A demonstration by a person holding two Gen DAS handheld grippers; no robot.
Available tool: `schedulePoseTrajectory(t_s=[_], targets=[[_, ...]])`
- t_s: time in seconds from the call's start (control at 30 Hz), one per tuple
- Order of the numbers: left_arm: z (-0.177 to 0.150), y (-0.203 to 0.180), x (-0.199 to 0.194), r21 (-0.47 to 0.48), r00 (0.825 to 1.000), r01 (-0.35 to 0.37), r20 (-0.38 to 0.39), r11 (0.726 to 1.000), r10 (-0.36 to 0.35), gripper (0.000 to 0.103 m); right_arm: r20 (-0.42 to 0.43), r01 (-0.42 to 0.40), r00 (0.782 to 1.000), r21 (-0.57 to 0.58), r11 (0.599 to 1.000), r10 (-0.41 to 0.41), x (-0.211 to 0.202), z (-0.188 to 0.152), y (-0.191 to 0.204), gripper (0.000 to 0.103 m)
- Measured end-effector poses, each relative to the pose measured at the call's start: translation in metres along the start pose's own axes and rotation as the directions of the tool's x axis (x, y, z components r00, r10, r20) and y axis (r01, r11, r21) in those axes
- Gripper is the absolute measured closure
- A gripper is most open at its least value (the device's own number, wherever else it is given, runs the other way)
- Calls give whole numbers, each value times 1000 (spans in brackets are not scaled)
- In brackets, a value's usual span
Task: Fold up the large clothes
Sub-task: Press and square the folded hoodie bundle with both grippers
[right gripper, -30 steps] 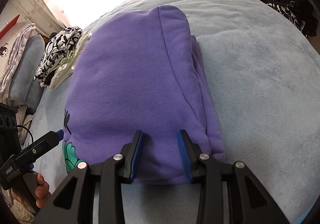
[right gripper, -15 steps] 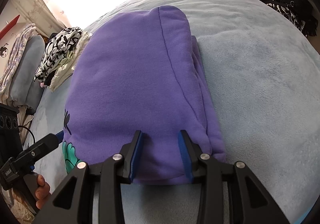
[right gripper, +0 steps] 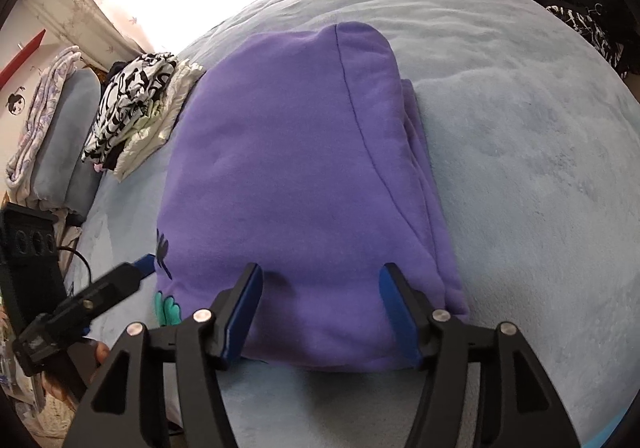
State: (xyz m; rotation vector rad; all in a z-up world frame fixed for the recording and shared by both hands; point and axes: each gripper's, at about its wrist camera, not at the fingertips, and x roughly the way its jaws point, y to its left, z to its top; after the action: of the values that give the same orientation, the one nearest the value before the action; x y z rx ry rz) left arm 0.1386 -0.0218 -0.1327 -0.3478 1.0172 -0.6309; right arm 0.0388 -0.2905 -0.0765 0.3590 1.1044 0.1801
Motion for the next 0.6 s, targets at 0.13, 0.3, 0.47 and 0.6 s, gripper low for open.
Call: schedulePoseTrajectory(t_s=[0.13, 0.3, 0.47, 0.6], targets=[[0, -3, 6, -7, 1000, 10, -10, 1000, -10, 10, 21, -33, 999, 32, 999, 33, -6, 3, -5, 38], [3, -7, 11, 0, 1000, -1, -16, 1000, 1, 10, 37, -45, 998, 43, 998, 43, -10, 11, -8, 35], [4, -7, 14, -7, 1000, -10, -14, 1000, 10, 8, 51, -64, 997, 50, 997, 61, -11, 19, -15, 34], [7, -5, 21, -28, 1000, -18, -24, 999, 17, 8, 48, -44, 998, 39, 998, 42, -9, 26, -18, 25]])
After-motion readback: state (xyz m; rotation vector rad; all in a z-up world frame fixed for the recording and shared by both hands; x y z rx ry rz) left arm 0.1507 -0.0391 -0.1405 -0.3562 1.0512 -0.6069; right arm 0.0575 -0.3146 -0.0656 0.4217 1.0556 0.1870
